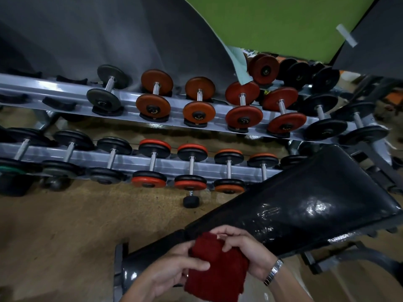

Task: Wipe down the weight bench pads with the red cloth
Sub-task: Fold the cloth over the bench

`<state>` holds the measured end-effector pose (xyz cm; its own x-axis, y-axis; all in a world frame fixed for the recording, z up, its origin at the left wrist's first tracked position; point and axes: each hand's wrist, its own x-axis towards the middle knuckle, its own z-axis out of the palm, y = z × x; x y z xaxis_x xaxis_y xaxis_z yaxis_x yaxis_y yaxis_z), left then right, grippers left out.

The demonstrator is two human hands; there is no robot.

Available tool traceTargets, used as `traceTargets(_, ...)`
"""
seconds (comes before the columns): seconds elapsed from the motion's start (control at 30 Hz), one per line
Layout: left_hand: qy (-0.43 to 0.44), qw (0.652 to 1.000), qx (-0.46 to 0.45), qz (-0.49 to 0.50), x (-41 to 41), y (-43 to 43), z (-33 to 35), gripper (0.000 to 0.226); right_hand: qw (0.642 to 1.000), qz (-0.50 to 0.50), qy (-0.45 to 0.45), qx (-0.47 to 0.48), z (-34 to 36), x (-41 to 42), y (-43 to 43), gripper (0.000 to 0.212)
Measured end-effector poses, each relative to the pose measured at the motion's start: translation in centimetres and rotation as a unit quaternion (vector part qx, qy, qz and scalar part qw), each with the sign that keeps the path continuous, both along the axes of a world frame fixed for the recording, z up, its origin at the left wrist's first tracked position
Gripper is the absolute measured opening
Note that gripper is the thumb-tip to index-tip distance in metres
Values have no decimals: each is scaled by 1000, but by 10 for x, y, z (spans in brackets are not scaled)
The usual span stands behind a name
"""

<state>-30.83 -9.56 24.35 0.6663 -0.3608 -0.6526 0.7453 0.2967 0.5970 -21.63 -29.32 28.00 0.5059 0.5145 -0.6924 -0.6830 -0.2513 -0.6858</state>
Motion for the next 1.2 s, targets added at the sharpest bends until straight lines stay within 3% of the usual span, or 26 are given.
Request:
traceTargets(0.23, -28, 996, -2, 90, -9, 33, -12, 58, 990, -135, 27, 14, -19, -27, 40, 47)
traceTargets(0.4, -5, 992, -1, 126, -5, 40, -30, 58, 976, -175, 121, 49, -37, -47, 40, 77)
traceTargets(0.5, 0, 990, -24, 136, 4, 36, -39, 63, 971, -174, 146, 77, -45, -36, 33, 69)
traceTargets(0.57, 4, 990, -23, 141, 14, 31, -49, 75, 981, -114, 127, 97, -52, -20, 29, 57)
traceTargets(0.63, -5, 990, -16, 143, 28, 25, -59, 77, 986, -67, 118, 95, -61, 1, 25, 63)
traceTargets(0.7, -14, 988, 6, 156, 44, 18, -68, 72, 993, -7, 89, 77, -72, 28, 20, 57)
traceTargets(0.77, -9, 984, 43, 174, 60, 11, -78, 74, 997, -13, 54, 45, -88, 53, 10, 55)
traceTargets(0.87, 14, 973, 108, 205, 98, 8, -105, 84, 998, -62, 2, -11, -119, 94, 3, 72)
traceTargets(1.0, 75, 957, 108, 257, 159, 6, -142, 46, 992, -45, -76, -95, -154, 149, 21, 58)
traceTargets(1.07, 82, 948, 155, 265, 190, 12, -165, 28, 989, -28, -101, -105, -176, 179, 35, 58)
traceTargets(1.2, 94, 931, 227, 270, 259, 39, -227, 30, 985, -1, -133, -113, -233, 241, 69, 71)
